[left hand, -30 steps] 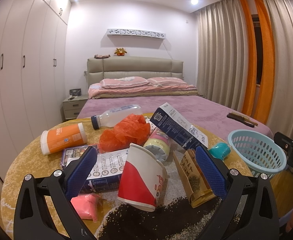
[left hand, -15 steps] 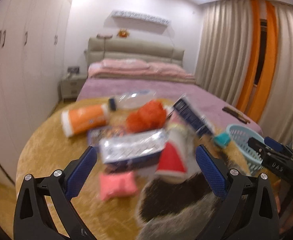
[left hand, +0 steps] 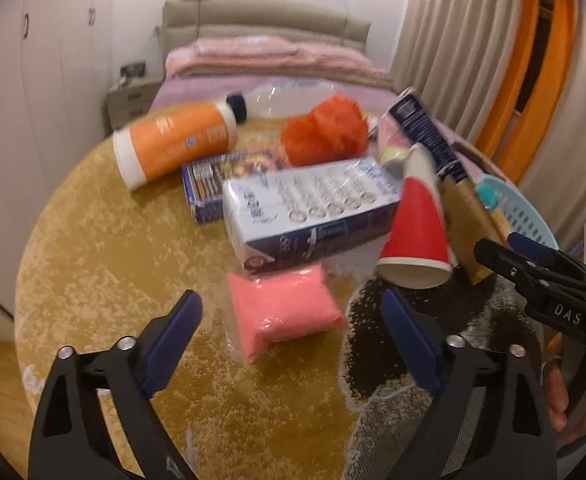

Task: Collect trash
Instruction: 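Grasp the brown paper bag with the right tool while the left tool grasps the pink packet, then carry both items over the blue wastebasket and open both tools to drop them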

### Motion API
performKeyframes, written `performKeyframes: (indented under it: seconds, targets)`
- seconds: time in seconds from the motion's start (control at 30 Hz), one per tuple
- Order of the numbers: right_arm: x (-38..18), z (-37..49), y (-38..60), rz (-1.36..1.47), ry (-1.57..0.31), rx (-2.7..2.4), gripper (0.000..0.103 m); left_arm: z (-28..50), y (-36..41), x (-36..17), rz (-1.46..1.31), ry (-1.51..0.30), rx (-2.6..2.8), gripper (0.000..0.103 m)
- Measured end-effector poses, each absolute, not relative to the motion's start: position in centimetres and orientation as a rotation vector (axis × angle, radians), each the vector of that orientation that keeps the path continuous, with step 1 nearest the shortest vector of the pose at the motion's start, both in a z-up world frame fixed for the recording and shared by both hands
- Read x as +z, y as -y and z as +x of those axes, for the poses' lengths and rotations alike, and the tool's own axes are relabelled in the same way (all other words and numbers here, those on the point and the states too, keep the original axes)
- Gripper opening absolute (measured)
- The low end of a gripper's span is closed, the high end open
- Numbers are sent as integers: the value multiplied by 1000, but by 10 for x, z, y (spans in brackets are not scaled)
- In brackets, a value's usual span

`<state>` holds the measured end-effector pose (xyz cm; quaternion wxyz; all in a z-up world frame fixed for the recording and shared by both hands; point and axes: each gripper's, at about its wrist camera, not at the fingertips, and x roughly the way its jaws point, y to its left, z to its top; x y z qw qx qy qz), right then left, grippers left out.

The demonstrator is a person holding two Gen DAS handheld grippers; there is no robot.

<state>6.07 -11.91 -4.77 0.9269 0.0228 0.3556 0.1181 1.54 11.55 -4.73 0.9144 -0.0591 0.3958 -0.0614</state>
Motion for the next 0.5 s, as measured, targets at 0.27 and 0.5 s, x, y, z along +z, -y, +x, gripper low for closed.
performKeyframes:
  seconds: [0.27,0.5]
  targets:
    - [-59,72,125,90,-805,291,20,18,-109,-49,-82,-845,-88,54]
    - [-44,60,143,122,-757,316,13,-2,-109,-25,-104,-767,-100,51]
